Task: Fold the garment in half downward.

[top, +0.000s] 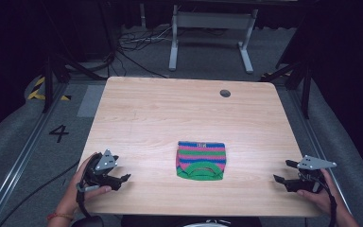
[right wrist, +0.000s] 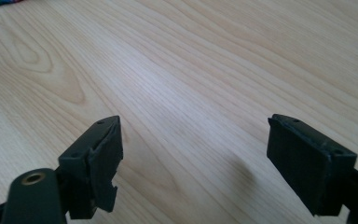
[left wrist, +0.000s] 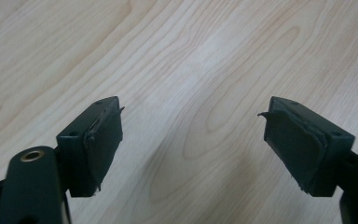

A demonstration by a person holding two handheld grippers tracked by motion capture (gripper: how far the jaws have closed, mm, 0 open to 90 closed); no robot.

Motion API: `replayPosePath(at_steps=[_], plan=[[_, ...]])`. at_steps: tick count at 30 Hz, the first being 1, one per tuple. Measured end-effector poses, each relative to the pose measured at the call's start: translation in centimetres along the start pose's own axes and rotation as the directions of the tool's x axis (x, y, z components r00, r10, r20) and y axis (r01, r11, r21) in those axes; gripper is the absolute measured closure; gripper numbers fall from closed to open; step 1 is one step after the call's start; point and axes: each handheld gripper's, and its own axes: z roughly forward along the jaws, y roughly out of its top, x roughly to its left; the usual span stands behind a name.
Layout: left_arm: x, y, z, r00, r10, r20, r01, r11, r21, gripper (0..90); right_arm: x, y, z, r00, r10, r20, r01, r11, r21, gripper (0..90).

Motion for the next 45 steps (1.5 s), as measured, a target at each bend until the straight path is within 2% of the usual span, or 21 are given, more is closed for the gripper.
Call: replayPosePath(at_steps=[4,6,8,10,15,21,28,33,41,45], plan=[[0.8,-1.2,-0.1,0.9986,-0.048,0.023,0.048,0.9989,0.002,18.7,-0.3,-0.7,-0.2,0.9991,0.042,0.006,-0.042,0.999,-0.016,17.8],[1.0,-1.5,0.0,0.9978,-0.063,0.023,0.063,0.9980,0.003,18.0,-0.3,-0.9,-0.1,0.9991,0.043,0.005,-0.043,0.999,-0.020,17.5],[1.2,-1.9,0.0,0.9975,-0.069,0.017,0.069,0.9976,0.007,18.0,-0.3,-1.3,0.1,0.9981,0.061,-0.011,-0.061,0.998,-0.016,17.2],[1.4,-2.4,0.2,0.9956,-0.093,0.013,0.092,0.9957,0.010,18.0,-0.3,-1.4,0.3,0.9977,0.059,-0.033,-0.059,0.998,-0.006,16.9],[1.3,-2.7,0.3,0.9942,-0.108,0.007,0.108,0.9941,-0.015,15.2,-0.4,-1.4,0.3,0.9978,0.058,-0.033,-0.058,0.998,0.001,15.1],[1.2,-2.7,0.3,0.9938,-0.111,-0.002,0.111,0.9937,-0.014,14.6,-0.5,-1.4,0.3,0.9979,0.051,-0.040,-0.051,0.999,0.002,14.8],[1.0,-2.6,0.4,0.9907,-0.134,-0.026,0.133,0.9910,-0.007,12.4,-0.4,-1.4,0.4,0.9980,0.056,-0.029,-0.056,0.998,0.003,14.3],[1.1,-2.5,0.5,0.9907,-0.132,-0.031,0.132,0.9912,-0.002,10.9,-0.4,-1.4,0.4,0.9980,0.057,-0.028,-0.057,0.998,0.003,14.3],[1.1,-2.3,0.8,0.9859,-0.159,-0.052,0.160,0.9869,0.016,2.9,-0.4,-1.4,0.4,0.9979,0.060,-0.026,-0.060,0.998,0.003,14.2],[1.2,-2.2,0.9,0.9858,-0.160,-0.051,0.161,0.9867,0.022,0.6,-0.4,-1.4,0.4,0.9979,0.060,-0.026,-0.060,0.998,0.003,14.2]])
